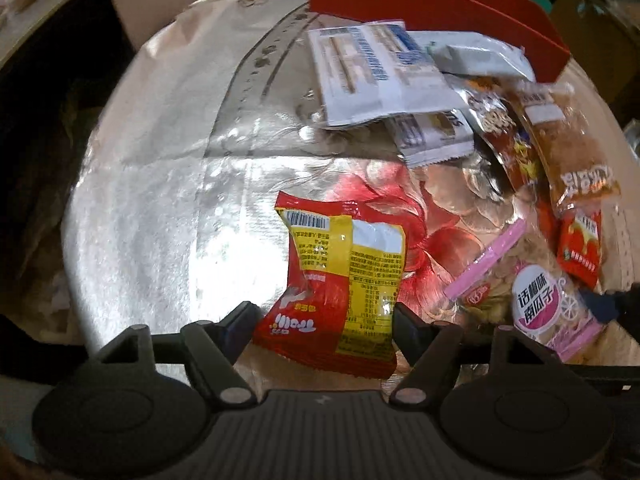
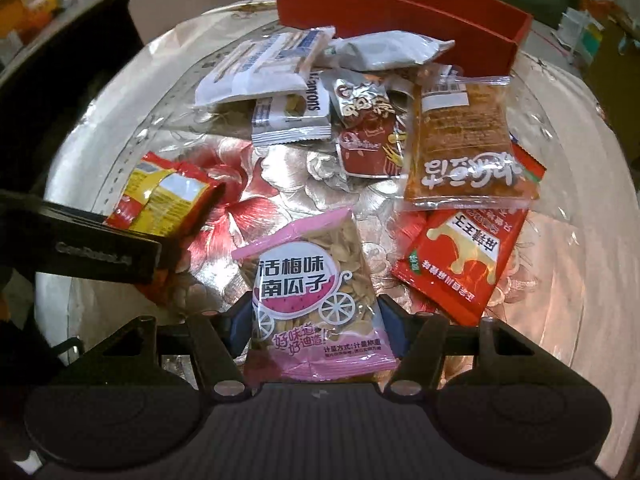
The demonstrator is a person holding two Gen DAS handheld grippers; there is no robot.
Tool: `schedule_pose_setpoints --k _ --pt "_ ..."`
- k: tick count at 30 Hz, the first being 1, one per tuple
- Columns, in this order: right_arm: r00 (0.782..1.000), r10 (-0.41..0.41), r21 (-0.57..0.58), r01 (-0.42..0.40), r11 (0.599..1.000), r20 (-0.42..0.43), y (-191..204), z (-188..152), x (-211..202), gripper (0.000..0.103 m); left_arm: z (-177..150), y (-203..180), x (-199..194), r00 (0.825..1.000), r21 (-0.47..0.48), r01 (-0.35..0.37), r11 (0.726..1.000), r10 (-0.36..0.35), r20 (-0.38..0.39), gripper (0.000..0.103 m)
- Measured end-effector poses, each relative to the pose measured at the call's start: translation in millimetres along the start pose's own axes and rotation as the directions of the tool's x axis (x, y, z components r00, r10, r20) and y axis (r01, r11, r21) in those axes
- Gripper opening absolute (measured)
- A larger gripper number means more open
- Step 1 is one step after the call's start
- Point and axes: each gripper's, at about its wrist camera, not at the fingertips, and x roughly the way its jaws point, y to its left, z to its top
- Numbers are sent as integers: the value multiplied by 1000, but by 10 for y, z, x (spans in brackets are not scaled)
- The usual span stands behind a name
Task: Organize snacks
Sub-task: 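Lift the red-yellow chip bag with the left tool while the right tool grasps the pink seed bag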
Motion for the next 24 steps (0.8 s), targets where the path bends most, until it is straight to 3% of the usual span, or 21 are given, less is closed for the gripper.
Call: schedule_pose_setpoints --k 6,8,9,10,15,20,24 --pt "999 -33 -55 33 998 7 65 -30 17 80 -71 -21 24 997 35 -69 997 69 20 94" --pt "999 -46 -64 46 997 12 62 -50 6 76 -69 42 29 999 -11 -48 999 48 7 88" --pt "999 -53 -63 54 997 10 63 -48 -6 74 -71 27 -11 999 -5 -47 999 47 13 73" --pt "999 -49 -52 49 997 3 51 -44 -21 73 -76 1 -49 999 9 -40 999 40 19 68" --pt "999 -36 13 36 999 1 -37 -85 -187 71 -170 -119 -164 997 46 -74 996 73 11 64" --pt "997 -29 66 24 998 71 -92 -45 -545 71 -121 -130 -633 996 -32 11 999 -8 85 63" --pt "988 21 82 -33 996 152 -108 116 -768 71 95 -221 -905 981 -15 69 998 -65 180 63"
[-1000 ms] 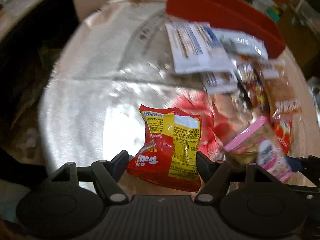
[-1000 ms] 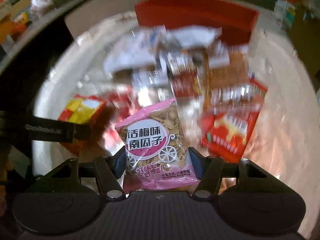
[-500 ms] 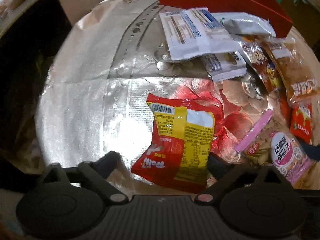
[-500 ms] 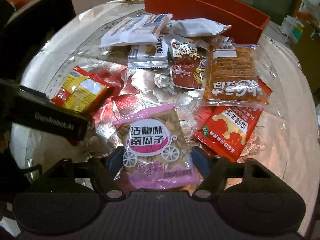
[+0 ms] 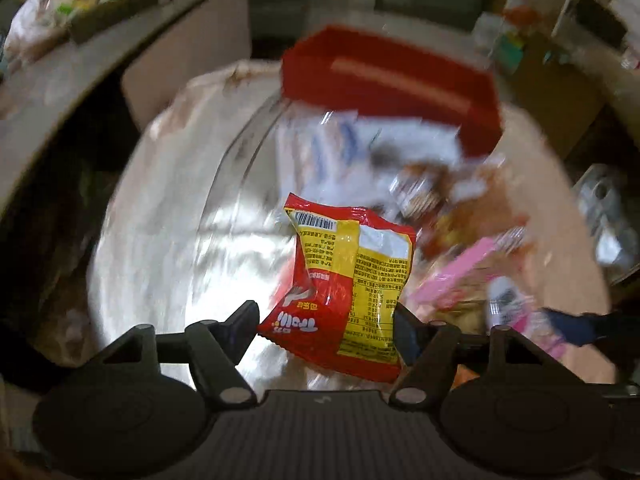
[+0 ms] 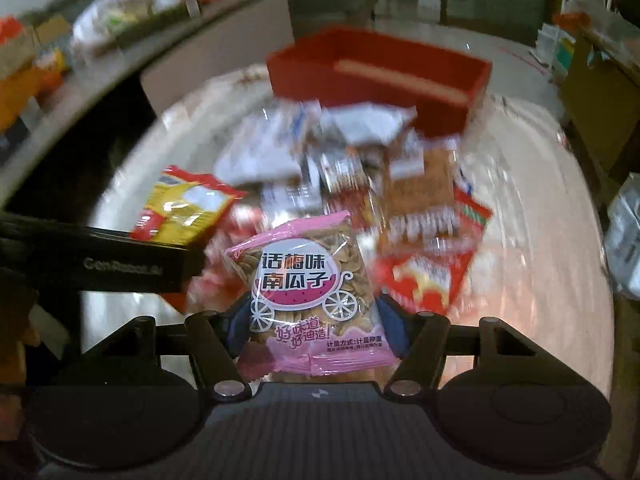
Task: Organize snacks
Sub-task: 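Lift the red-yellow chip bag with the left tool while the right tool grasps the pink seed bag, then carry both bags into the red box and open both tools to release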
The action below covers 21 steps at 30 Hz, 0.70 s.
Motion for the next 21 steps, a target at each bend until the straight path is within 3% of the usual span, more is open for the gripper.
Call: schedule_pose_setpoints --k 3,12,21 --pt "999 38 54 -39 998 22 -122 161 25 71 181 -20 56 1000 -18 18 1000 -17 8 63" --pt "995 52 162 -65 985 83 -506 718 245 71 895 -145 395 993 -82 106 991 -102 53 63" --pt "991 23 204 -51 978 133 -829 1391 576 71 1596 -332 795 989 -76 108 991 -99 109 63"
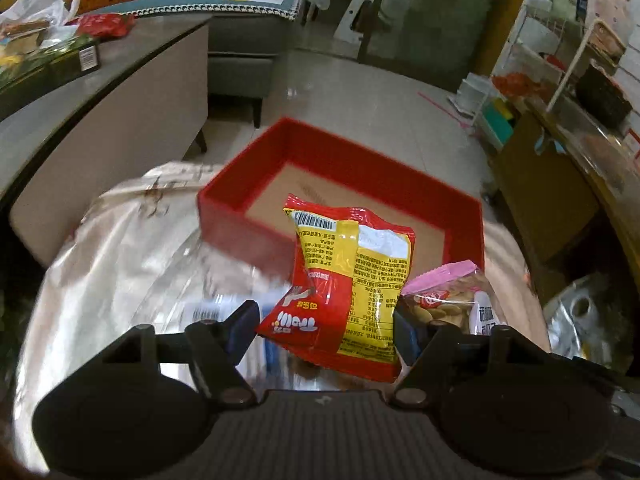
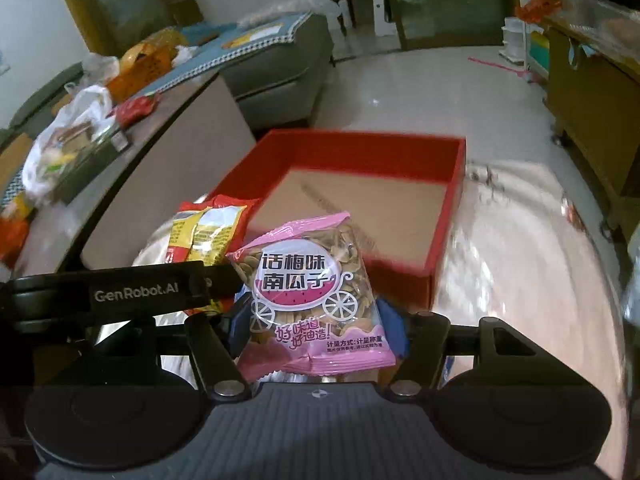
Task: Organize snacks
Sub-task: 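Carry both bags into the red box and open both tools to release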
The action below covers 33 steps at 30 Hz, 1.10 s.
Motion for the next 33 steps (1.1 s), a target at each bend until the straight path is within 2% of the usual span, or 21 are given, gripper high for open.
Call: schedule_pose_setpoints --k 6,14,19,24,25,28,30,33 --pt "999 -35 -21 35 999 6 -65 350 343 71 310 -28 384 1000 -23 1 1000 -1 5 63" --pt "998 -63 -56 62 996 -8 -125 562 705 70 480 -132 811 998 9 -56 998 56 5 63" --pt "997 -70 -60 67 996 -40 -194 597 986 70 493 -114 1056 996 24 -89 996 90 -18 63" --pt "996 -67 -52 64 997 -61 -218 547 1258 70 487 -131 1228 990 84 -141 986 143 -12 64" --pt "995 -85 -86 81 993 -49 -179 537 1288 70 480 -129 1243 990 89 -139 986 140 -11 64" --pt "995 -71 -77 65 995 -75 -153 520 1391 70 463 -190 1277 982 147 -185 972 186 3 64" --pt "992 -91 -101 82 991 -88 -128 470 1455 68 435 -217 1295 976 176 -215 961 217 11 64" --pt "992 -93 -122 82 989 -87 -113 454 1425 67 420 -224 1287 974 194 -225 955 226 17 64"
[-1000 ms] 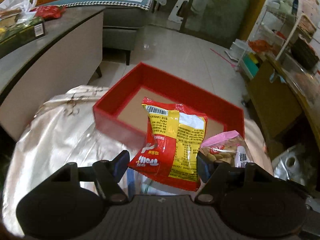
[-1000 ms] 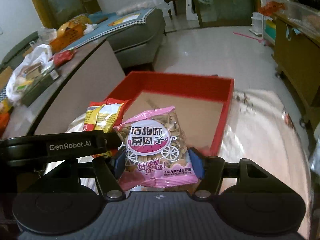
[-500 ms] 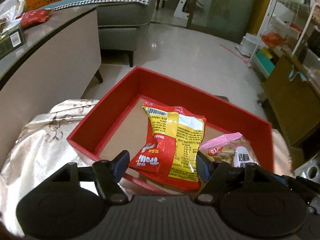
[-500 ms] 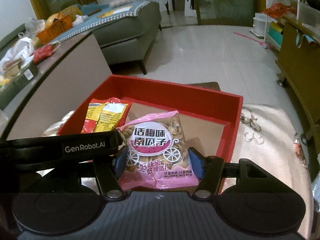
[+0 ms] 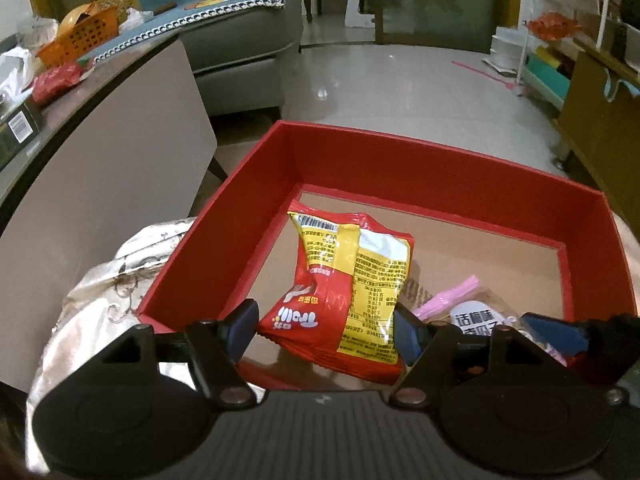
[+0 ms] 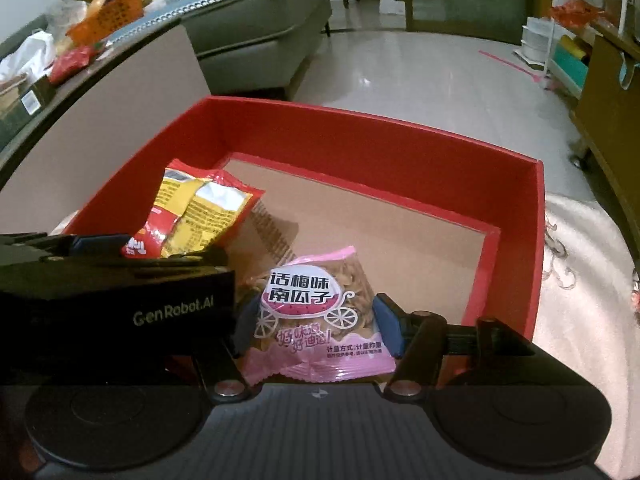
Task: Organize snacks
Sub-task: 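Carry both bags into the red box and open both tools to release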
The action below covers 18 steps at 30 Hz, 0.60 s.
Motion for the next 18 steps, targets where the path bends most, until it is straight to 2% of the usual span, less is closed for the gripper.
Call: schedule_pose_setpoints --k 10,18 --pt "998 30 -65 -34 997 -54 45 -35 -109 68 -115 119 -134 998 -52 -22 998 19 -62 65" --pt "994 40 -116 -51 992 -97 148 -52 -171 72 -203 234 -263 995 -151 14 988 -29 -99 67"
